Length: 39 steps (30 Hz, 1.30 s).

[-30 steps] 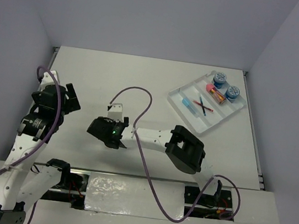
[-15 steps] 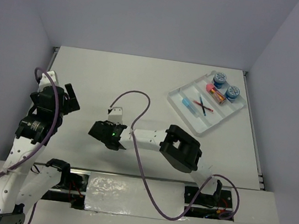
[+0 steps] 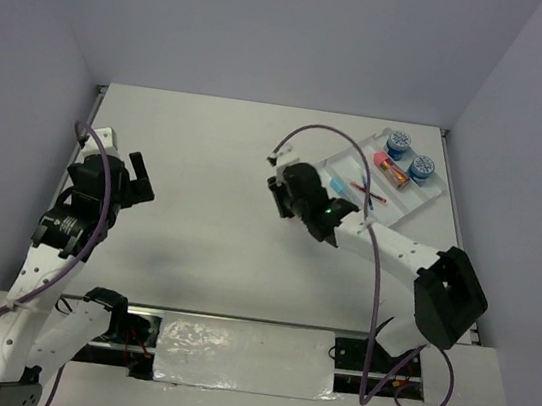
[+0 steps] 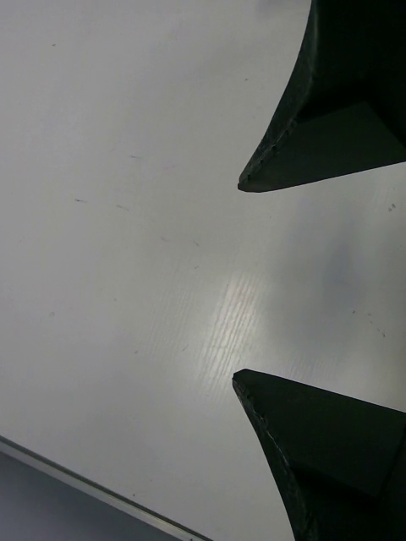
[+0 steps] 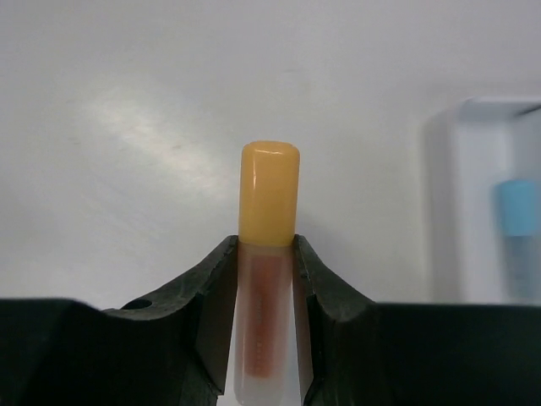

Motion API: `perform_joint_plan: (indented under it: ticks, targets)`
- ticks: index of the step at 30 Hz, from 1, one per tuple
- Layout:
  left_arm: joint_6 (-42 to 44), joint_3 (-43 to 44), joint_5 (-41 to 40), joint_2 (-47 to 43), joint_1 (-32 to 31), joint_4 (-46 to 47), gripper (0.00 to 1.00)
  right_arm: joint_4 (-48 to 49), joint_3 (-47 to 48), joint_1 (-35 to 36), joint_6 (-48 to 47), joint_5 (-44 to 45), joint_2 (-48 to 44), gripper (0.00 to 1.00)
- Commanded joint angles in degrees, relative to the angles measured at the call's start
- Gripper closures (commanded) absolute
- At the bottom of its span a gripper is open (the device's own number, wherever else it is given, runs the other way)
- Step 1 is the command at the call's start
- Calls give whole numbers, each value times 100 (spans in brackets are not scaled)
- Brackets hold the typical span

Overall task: Sort the stationery into containers
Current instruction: Place the pen in the storage box.

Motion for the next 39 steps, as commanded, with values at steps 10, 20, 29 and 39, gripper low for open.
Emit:
perform_joint_plan:
  ticks: [10,20,29,39]
  targets:
    - [235,-31,436,283,-165,292,1,-1063,1079,-2625,-3026,-1294,440,100]
    - [262,-31,453,256,-174,292,1,-1293,1572,-3065,-2975,-1691,1232,76]
    - [253,-14,331,309,-174,257,1,-1406,1642,-3224,-2658,-1444,1179,1]
    - [104,170,-82,485,-174,46,1,-1994,1396,-3250,-481,-408,-1199,0]
